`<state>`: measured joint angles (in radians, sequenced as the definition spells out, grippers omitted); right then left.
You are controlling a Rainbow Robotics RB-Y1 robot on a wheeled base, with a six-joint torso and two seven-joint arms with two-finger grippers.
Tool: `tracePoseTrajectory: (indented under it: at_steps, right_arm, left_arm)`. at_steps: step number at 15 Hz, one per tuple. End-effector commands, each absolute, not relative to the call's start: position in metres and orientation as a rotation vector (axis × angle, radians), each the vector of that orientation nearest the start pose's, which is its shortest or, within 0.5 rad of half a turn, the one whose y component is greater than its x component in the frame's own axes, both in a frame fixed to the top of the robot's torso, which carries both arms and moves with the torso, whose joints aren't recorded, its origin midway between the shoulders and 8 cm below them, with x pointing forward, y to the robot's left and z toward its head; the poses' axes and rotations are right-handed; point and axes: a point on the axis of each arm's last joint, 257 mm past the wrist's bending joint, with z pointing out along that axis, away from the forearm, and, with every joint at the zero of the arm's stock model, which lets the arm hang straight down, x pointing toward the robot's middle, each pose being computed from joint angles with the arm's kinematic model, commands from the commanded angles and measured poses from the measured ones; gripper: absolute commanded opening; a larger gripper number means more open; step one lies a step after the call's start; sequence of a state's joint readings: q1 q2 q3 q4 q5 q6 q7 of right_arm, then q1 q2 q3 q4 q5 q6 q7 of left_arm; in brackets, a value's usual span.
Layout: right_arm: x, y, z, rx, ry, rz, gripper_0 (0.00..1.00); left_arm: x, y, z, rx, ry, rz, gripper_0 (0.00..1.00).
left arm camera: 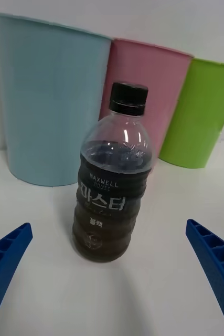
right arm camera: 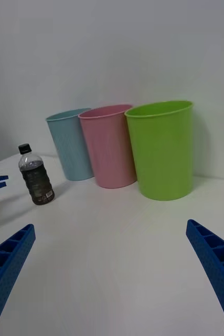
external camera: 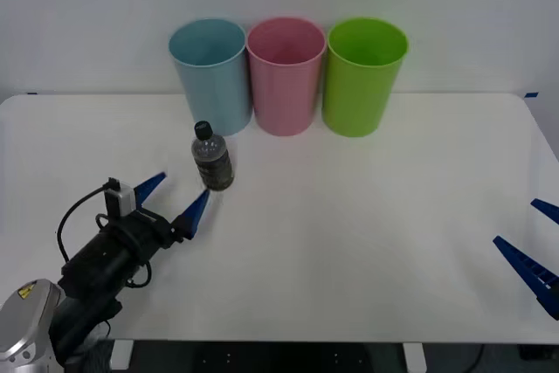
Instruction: Grasp the object on the table and drop it into the matching bin: aluminum can to the light blue bin, PET bottle to the pink bin.
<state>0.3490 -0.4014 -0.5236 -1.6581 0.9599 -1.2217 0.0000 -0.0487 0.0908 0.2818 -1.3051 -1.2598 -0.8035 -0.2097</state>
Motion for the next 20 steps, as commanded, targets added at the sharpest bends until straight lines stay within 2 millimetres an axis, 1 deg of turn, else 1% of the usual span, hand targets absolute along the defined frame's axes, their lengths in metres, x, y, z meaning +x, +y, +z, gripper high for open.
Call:
tracePoseTrajectory:
  at_steps: [1, 3, 5, 6, 8, 14, 20]
  right_arm:
    - [0.342, -0.33, -0.169, -0.465, 1.441, 0.567, 1.0]
    - [0.342, -0.33, -0.169, -0.465, 1.441, 0.567, 1.0]
    - [0.342, -0.33, -0.169, -0.465, 1.441, 0.567, 1.0]
    - [0.342, -0.33, -0.169, -0.465, 1.441, 0.567, 1.0]
    - [0.342, -0.33, -0.169, -0.465, 1.441, 0.567, 1.0]
    - [0.342, -0.33, -0.169, -0.465, 1.441, 0.567, 1.0]
    - [0.342, -0.33, -0.169, -0.465, 1.441, 0.567, 1.0]
  left_arm:
    - [0.514, 0.193, -0.263, 0.333, 1.537, -0.442, 1.0]
    - [0.518, 0.189, -0.262, 0.331, 1.539, -0.445, 1.0]
    - [0.521, 0.191, -0.262, 0.324, 1.541, -0.435, 1.0]
    - [0.525, 0.195, -0.262, 0.313, 1.546, -0.417, 1.0]
    - [0.53, 0.195, -0.264, 0.32, 1.56, -0.388, 1.0]
    - [0.546, 0.18, -0.27, 0.335, 1.583, -0.392, 1.0]
    - [0.561, 0.168, -0.266, 0.357, 1.589, -0.368, 1.0]
